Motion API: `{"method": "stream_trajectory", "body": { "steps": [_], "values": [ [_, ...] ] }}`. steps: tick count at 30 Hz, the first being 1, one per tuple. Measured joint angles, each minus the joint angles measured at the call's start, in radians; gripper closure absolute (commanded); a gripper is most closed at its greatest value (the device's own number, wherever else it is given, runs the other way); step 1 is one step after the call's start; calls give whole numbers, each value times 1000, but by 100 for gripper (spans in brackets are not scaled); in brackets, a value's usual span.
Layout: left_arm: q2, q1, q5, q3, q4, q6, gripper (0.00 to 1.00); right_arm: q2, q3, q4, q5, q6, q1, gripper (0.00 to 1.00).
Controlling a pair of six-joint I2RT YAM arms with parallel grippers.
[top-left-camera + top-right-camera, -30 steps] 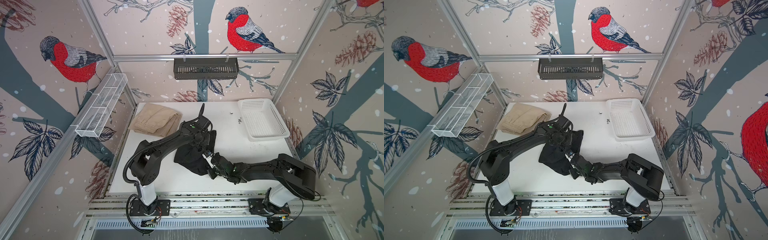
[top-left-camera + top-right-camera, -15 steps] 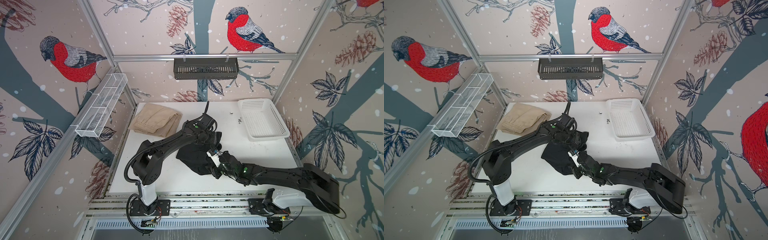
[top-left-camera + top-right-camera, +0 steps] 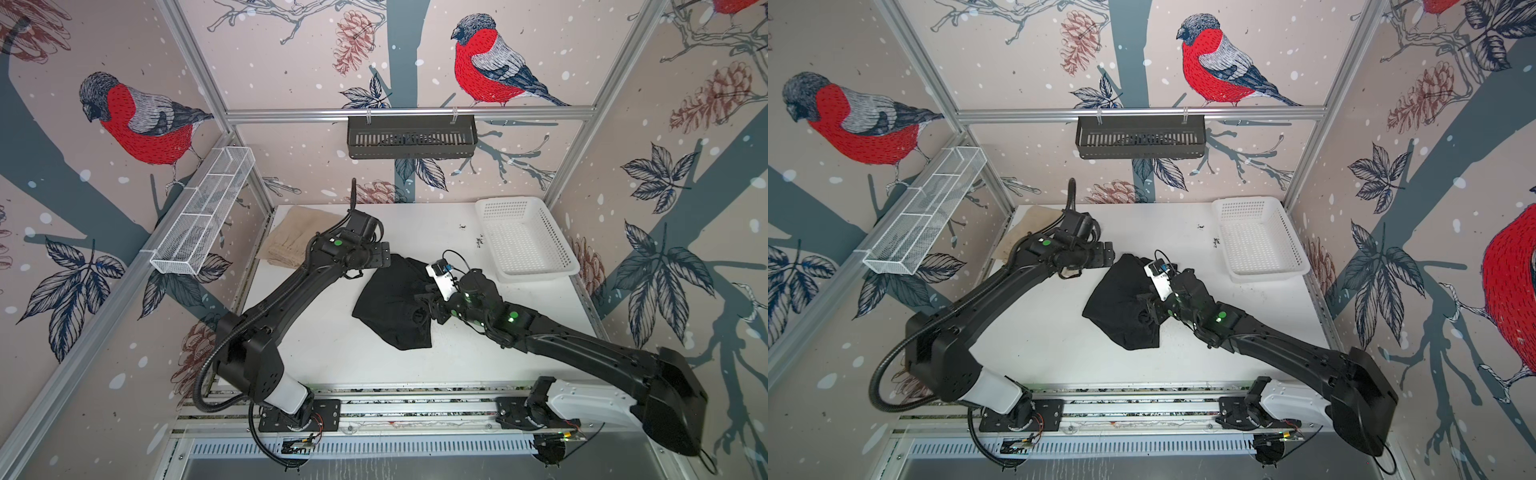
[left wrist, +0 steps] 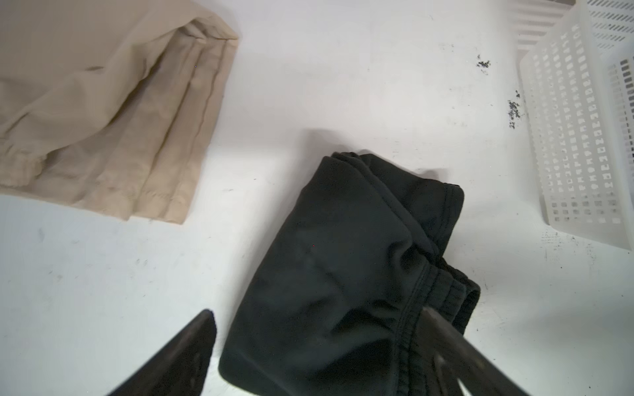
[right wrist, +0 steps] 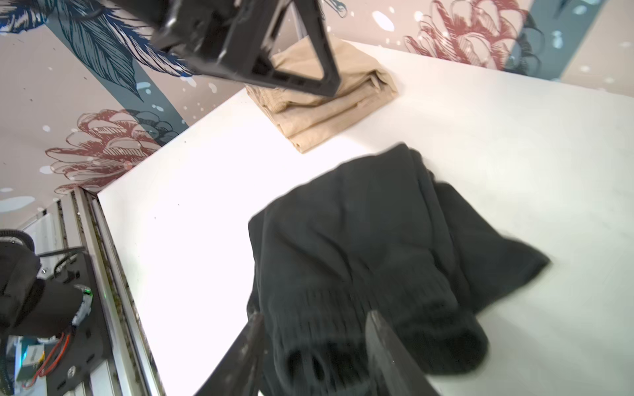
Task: Fold and stack the shorts
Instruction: 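Release the shorts with the left gripper and withdraw it toward the beige trousers, then press and smooth the folded shorts with the right gripper while the left gripper waits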
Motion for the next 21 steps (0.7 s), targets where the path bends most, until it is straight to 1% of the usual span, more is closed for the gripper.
{"method": "stream_trajectory", "body": {
  "steps": [1,4,6,9,13,16,18,21],
  "values": [
    [-29,12,-8,-34,21,0,6,55,38,-8,-5,-19,-6,55],
    [-119,54,-19,-151,95,0,4,203,120,-24,-37,-70,-23,67],
    [-161,83,-17,-214,127,-2,4,275,140,-29,-59,-94,-34,72],
    [-198,120,2,-266,165,-1,4,340,135,-43,-76,-116,-45,80],
    [-228,153,5,-299,187,1,4,373,50,-32,-89,-115,-32,85],
    [-243,172,10,-320,195,9,4,396,-29,36,-109,-85,-33,89],
    [-245,181,22,-327,197,17,4,405,-44,79,-114,-81,-33,90],
    [-247,186,31,-344,221,26,4,390,-30,54,-105,-66,-34,88]
  ]
}}
